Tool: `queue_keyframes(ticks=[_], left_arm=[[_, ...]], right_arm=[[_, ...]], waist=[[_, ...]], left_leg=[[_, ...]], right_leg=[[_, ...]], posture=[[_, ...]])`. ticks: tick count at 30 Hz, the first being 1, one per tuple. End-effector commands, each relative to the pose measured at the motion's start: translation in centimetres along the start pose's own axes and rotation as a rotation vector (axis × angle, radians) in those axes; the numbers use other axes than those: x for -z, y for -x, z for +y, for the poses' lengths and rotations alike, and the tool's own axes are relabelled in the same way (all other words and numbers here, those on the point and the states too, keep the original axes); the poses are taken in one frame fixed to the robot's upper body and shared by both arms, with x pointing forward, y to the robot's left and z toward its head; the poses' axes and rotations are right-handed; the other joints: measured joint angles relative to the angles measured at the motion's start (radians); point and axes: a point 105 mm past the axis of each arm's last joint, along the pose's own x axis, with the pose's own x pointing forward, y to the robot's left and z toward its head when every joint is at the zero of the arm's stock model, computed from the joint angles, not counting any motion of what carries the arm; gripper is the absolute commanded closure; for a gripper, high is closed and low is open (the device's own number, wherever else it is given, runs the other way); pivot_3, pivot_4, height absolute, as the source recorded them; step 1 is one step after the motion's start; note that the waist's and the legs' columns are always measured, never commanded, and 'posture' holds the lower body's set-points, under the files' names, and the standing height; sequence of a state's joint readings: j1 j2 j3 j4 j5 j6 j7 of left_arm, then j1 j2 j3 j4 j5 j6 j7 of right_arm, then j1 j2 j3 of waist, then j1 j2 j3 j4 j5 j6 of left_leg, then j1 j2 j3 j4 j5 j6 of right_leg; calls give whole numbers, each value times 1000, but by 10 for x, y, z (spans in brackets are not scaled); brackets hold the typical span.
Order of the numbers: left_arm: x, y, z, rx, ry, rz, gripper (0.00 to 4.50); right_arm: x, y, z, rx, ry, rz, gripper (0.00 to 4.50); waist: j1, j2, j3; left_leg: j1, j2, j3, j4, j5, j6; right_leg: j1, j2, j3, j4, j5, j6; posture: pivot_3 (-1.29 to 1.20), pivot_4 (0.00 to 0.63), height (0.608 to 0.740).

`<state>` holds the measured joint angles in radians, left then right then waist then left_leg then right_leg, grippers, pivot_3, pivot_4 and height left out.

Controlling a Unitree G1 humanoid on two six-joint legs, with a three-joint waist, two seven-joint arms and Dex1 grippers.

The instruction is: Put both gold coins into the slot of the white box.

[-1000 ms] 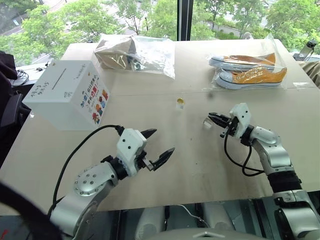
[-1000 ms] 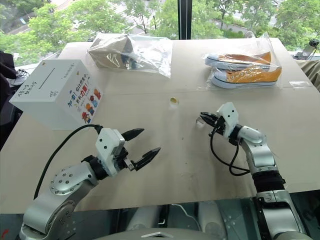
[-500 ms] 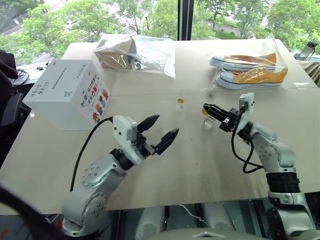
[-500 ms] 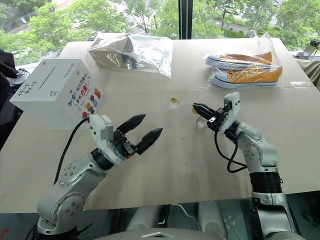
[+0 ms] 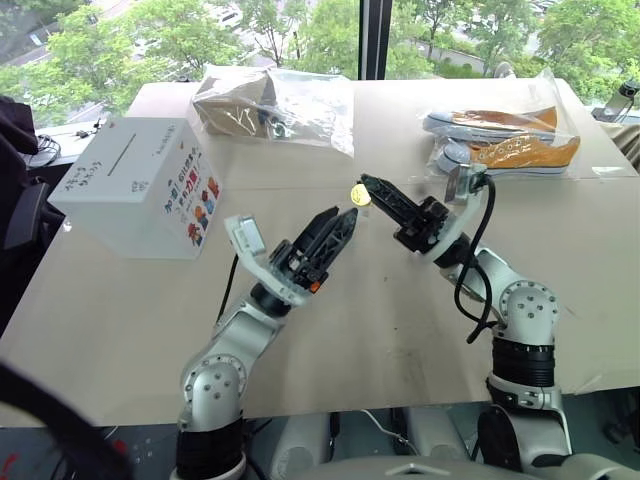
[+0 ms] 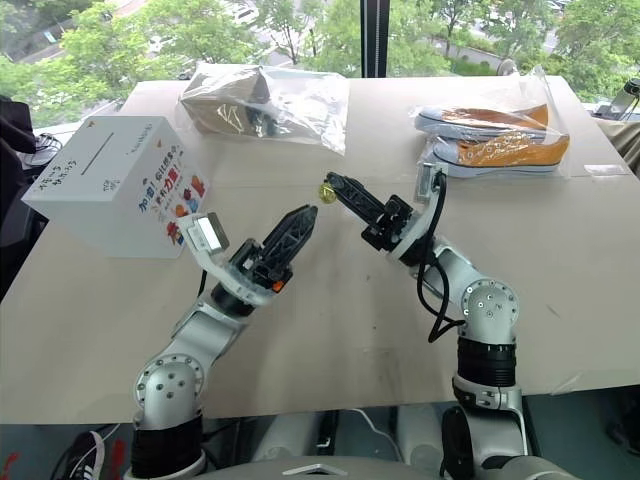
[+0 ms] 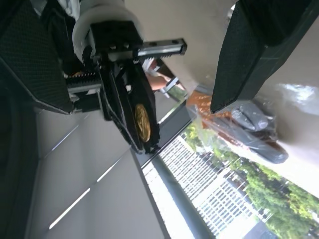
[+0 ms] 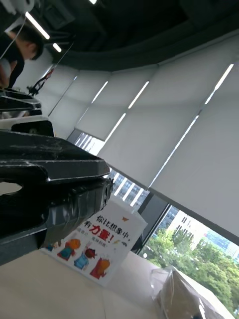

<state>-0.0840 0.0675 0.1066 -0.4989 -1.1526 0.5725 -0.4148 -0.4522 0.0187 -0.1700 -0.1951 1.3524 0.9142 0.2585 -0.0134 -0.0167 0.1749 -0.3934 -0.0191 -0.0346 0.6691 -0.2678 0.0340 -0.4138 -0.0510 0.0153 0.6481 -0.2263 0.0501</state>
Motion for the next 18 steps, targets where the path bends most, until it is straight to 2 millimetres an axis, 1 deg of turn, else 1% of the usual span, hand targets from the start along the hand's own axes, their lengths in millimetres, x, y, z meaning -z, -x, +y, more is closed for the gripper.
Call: queue_keyframes(ticks=[1,2,5,7,8,18], left_arm=[[-7,-3,-12,51,19,-42,0],[-7,-3,-12,50,20,-41,0],[-6,-4,-13,39,19,-43,823],[-7,-5,-14,38,21,-54,1647],[-8,-6,-14,35,28,-68,2145],[-5,-10,-14,46,57,-62,2145]], right_arm=[[-1,-5,17,-56,12,8,4450],[0,-5,17,-57,8,11,4450],[2,-5,19,-67,0,19,4500],[3,-6,20,-73,-1,27,4500],[4,-6,20,-75,-2,30,4500],[10,-4,23,-89,-3,61,4500]], waist=[[-1,0,0],[-1,0,0],[-1,0,0],[-1,0,0],[-1,0,0],[-1,0,0]], left_leg=[[0,0,0,0,0,0],[0,0,0,0,0,0],[0,0,0,0,0,0],[0,0,0,0,0,0],[0,0,0,0,0,0],[0,0,0,0,0,0]], right_leg=[[0,0,0,0,0,0],[0,1,0,0,0,0],[0,2,0,0,0,0],[0,2,0,0,0,0],[0,2,0,0,0,0],[0,2,0,0,0,0]], posture=[[0,150,740],[0,150,740],[0,150,740],[0,150,740],[0,150,740],[0,150,740]])
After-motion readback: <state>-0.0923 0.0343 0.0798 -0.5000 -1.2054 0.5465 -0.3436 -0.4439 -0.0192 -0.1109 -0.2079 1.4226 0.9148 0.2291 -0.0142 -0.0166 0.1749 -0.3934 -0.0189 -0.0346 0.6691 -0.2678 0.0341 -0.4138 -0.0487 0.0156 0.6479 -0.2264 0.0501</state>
